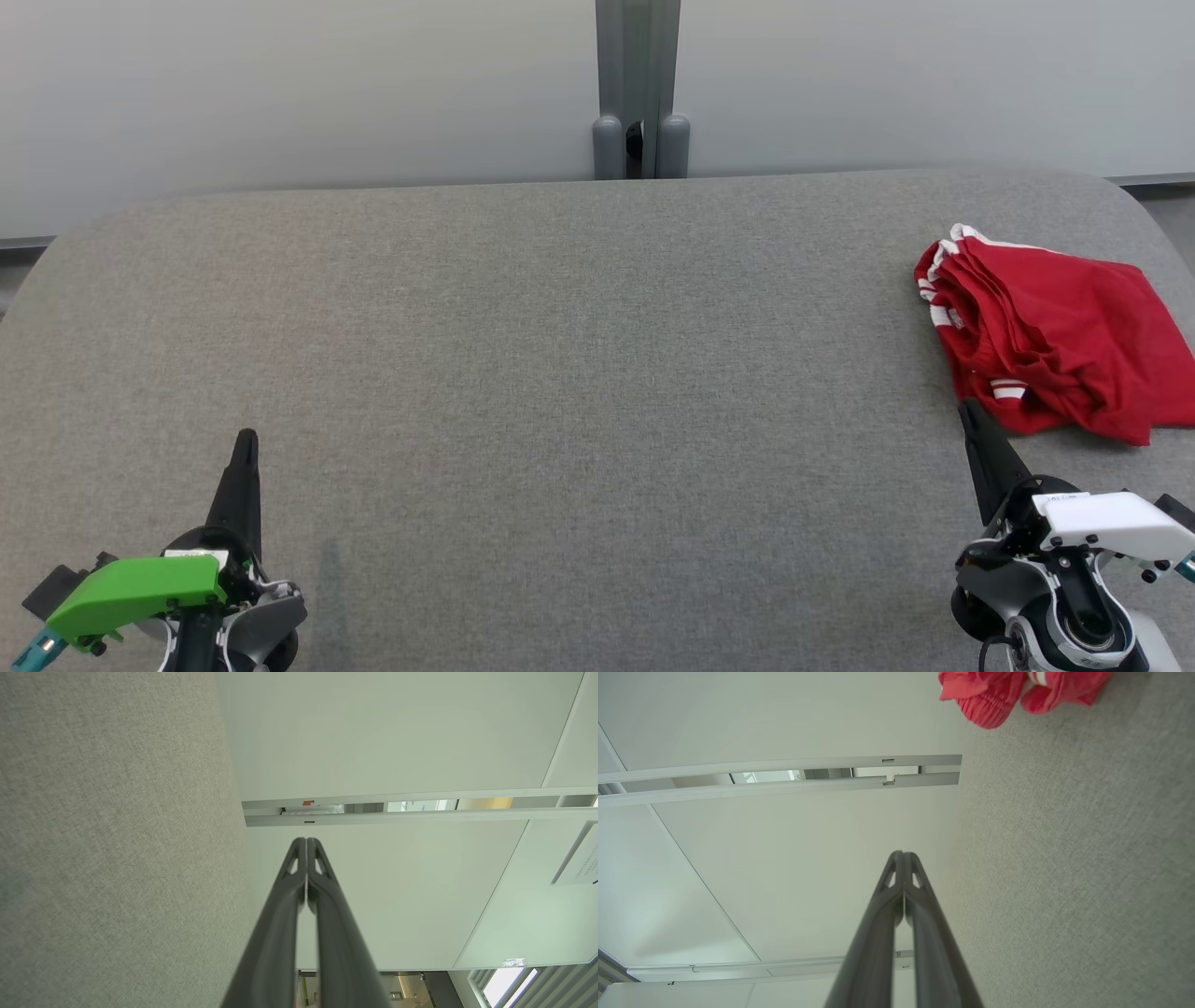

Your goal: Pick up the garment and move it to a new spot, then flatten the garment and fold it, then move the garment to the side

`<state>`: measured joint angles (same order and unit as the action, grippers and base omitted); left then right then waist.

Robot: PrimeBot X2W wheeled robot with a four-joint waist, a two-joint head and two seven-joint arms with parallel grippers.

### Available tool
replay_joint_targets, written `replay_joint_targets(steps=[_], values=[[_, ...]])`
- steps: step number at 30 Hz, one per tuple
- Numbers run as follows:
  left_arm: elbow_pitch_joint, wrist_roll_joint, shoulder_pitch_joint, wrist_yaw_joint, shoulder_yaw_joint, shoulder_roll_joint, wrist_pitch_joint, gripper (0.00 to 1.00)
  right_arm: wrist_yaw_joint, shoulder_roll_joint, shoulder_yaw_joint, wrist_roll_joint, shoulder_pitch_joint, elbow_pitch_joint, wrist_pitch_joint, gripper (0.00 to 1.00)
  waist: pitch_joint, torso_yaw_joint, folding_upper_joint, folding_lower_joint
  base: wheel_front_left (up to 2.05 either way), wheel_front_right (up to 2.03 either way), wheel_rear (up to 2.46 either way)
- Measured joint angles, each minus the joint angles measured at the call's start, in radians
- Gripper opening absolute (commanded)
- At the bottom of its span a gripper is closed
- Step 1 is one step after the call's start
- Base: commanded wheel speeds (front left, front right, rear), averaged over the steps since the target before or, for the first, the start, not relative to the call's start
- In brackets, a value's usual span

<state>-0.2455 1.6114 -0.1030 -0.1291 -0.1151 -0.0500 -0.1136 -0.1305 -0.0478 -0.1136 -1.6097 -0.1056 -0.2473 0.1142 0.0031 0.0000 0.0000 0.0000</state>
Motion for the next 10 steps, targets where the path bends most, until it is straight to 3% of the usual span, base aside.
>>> replay_joint_targets(steps=[10], values=[[0.000,0.000,0.000,0.000,0.000,0.000,0.000,0.00,0.000,0.000,0.000,0.000,0.000,0.000,0.000,0.00,0.000,0.000,0.0000,0.0000,0.00,0.00,0.00]])
